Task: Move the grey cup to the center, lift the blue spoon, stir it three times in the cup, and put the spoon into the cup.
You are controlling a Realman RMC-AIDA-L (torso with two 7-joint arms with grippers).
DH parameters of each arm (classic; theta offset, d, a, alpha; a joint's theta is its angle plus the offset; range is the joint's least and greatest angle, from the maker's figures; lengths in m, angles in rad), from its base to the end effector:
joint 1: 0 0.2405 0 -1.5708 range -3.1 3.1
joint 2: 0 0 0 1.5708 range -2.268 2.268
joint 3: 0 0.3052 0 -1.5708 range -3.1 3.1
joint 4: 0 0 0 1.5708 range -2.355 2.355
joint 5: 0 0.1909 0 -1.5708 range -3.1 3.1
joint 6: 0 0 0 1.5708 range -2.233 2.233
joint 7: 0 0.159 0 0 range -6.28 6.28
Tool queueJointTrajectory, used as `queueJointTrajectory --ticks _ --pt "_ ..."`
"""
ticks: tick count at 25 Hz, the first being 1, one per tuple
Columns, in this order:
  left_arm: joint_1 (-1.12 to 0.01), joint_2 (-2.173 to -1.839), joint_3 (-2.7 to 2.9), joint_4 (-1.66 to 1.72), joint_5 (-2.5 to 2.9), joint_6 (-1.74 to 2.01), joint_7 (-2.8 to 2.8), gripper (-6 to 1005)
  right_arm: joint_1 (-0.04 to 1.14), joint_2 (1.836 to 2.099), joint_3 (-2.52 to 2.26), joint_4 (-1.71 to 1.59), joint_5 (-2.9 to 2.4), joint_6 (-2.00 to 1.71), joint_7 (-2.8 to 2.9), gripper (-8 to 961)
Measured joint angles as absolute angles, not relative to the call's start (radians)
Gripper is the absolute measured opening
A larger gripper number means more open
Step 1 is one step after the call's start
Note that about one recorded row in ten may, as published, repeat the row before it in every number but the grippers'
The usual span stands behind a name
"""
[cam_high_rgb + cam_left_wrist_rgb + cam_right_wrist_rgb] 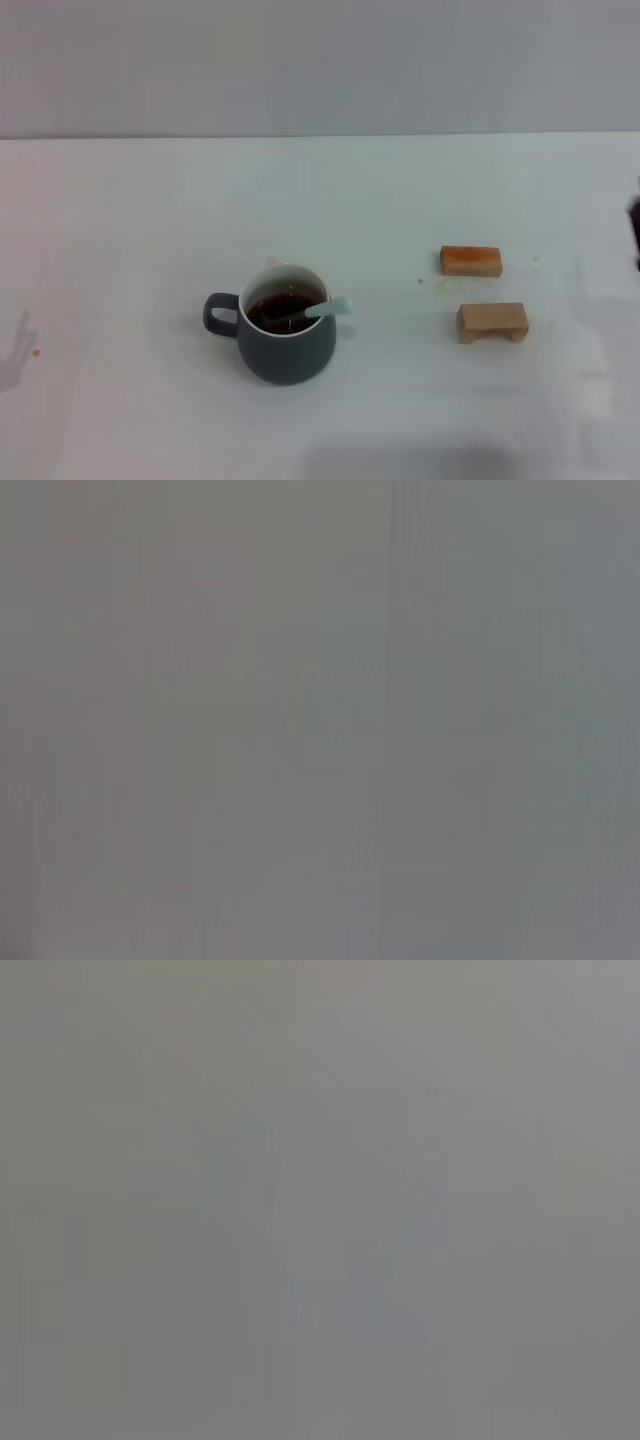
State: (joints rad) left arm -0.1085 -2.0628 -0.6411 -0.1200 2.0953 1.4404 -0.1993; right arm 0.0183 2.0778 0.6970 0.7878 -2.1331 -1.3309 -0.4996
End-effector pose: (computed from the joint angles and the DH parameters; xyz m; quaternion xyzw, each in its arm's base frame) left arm -0.4239 0.2186 0.0002 -0.6306 -0.2687 -0.2833 0.6707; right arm 0.3111 0.2473 -0.0319 -0.6124 0.1576 0.2944 0.7166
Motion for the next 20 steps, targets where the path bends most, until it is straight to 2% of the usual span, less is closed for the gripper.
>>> queueJointTrajectory --ticks 9,20 --pt "-0.124 -2.062 -0.642 -0.107 2.095 1.440 -0.197 855 -0.052 2.076 0.696 0.719 -2.126 -1.373 -0.406 651" --pt "-0.150 -2.062 -0.648 -0.089 2.095 1.425 -0.181 855 -0.055 2.066 0.728 0.639 -2.077 -1.308 -0.277 651"
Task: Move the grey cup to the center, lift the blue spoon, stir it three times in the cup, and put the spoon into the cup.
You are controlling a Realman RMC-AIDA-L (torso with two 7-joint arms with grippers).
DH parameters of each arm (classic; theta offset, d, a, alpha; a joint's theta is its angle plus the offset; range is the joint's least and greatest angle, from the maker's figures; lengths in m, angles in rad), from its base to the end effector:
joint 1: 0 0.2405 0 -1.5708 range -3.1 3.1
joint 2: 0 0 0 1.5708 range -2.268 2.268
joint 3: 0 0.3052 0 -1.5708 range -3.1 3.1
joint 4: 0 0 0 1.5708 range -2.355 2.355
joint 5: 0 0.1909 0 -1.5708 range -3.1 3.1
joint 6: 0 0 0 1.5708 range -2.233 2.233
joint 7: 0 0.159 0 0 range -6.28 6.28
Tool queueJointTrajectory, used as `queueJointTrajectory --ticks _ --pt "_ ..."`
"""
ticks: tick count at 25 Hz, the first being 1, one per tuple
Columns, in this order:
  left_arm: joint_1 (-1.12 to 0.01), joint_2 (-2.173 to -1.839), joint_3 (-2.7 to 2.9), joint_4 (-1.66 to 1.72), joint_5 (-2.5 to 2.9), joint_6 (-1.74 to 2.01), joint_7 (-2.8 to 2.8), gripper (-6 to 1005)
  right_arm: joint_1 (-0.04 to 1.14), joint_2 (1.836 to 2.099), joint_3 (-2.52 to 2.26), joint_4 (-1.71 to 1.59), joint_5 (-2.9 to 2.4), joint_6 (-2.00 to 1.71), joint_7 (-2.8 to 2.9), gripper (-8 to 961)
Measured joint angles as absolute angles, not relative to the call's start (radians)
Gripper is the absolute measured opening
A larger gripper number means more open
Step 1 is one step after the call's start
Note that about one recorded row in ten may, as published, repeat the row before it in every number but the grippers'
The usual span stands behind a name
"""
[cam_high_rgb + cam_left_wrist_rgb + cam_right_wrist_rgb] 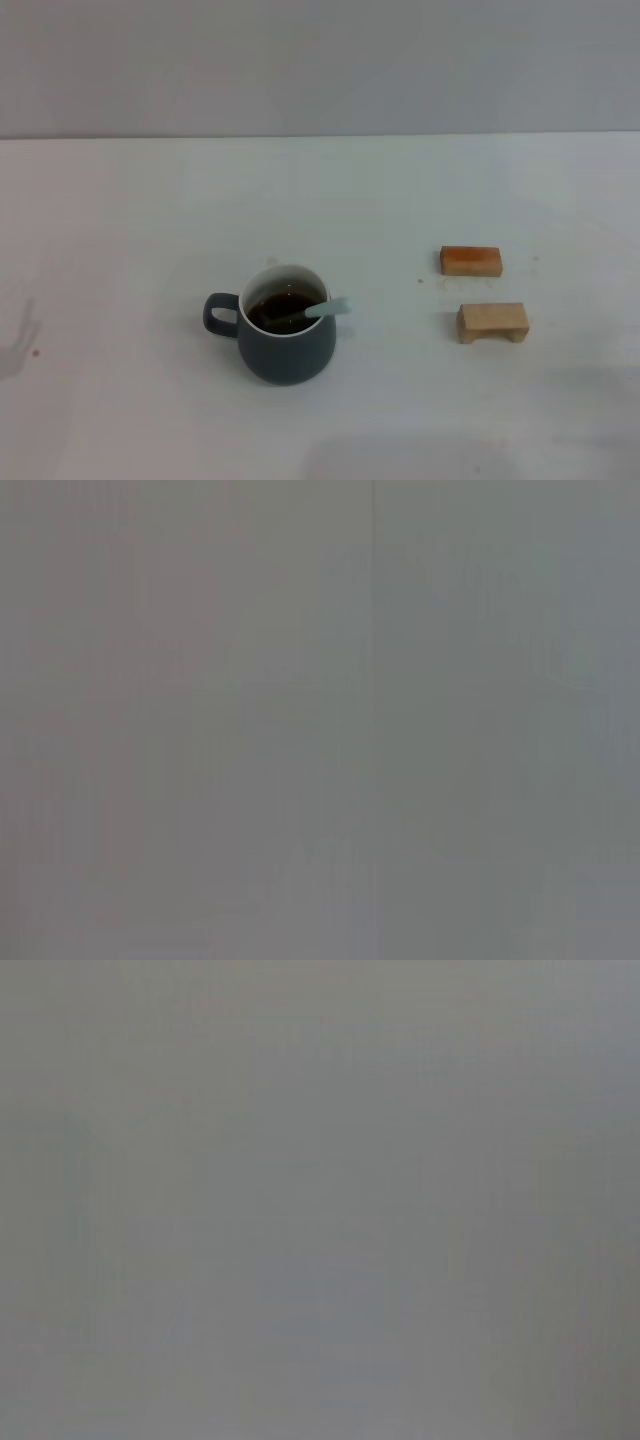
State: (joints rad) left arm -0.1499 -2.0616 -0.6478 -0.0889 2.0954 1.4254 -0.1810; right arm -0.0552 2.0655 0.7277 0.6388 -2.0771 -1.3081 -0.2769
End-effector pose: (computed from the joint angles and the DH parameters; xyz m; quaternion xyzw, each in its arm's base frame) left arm -0.4230 0.2332 0.0034 -0.6404 -0.2525 -0.2711 0.6728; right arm 0.3780 0.2116 -0.0235 -0.5856 0.2598 0.2603 0.7224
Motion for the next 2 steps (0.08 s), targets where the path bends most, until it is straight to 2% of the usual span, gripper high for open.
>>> queueJointTrajectory --ticks 2 --pt "-0.151 -2.062 -0.650 -0.089 2.095 1.423 -0.180 855 -0.051 2.066 0.731 0.622 -2.073 -1.304 -0.276 651"
